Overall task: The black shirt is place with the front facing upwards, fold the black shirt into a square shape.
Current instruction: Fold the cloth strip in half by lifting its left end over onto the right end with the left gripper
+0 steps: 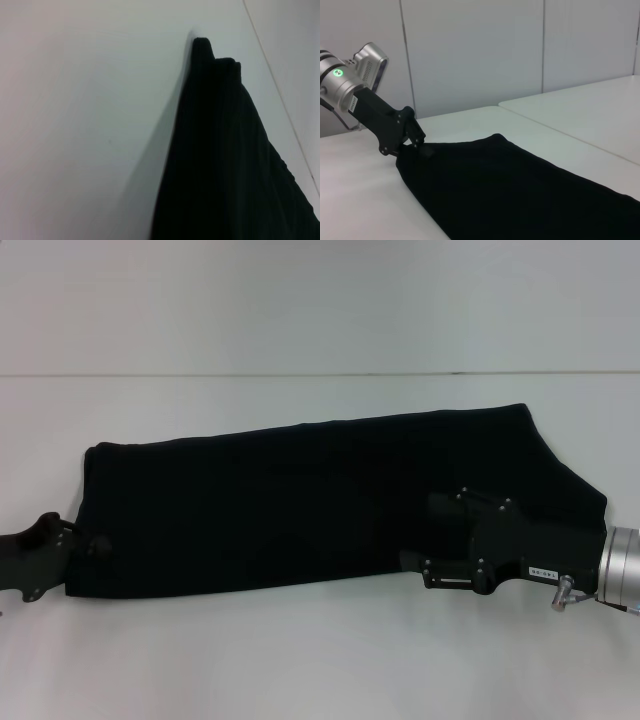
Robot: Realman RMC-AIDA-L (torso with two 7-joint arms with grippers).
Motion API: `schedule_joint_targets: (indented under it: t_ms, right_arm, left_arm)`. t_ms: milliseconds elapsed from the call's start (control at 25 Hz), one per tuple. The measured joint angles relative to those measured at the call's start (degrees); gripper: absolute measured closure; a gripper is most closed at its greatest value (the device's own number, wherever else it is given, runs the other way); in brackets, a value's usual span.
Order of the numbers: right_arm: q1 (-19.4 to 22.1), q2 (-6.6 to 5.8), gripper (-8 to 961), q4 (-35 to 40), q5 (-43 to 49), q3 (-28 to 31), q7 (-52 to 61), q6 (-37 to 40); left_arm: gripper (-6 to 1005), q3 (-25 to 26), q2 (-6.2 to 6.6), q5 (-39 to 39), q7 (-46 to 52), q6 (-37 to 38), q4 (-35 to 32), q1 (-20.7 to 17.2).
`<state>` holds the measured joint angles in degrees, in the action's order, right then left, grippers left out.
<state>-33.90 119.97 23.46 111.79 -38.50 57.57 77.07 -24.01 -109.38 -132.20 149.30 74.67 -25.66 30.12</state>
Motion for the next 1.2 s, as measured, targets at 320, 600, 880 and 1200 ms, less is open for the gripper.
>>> schedule_joint_targets:
  t_ms: [320,600,880,1200]
  right_arm:
    - [-0.11,0.0,21,0.0,0.0,0.01,0.0,0.3]
    - [-0.12,0.0,21,0.16,-0.01,0.49,0.03,0.37]
    - [0.06,-0.06,22,0.54,-0.37,0.61,0.15,0.47]
    - [0.98,-0.35,21,0.73,-0.88,2.09,0.26,0.47]
  left_arm:
    - [921,-0.22,0.34,-0.01,-0.19,0.56,0.0,0.07]
    - [980,-0.22,2.72,-2.92,0.16,2.52,-0.89,0.78]
    - [980,1.77,7.1,-9.47,1.81,4.28,-3.23,0.59]
    - [979,7.28,10.53,-14.09,2.04,8.66,-6.17,0.41]
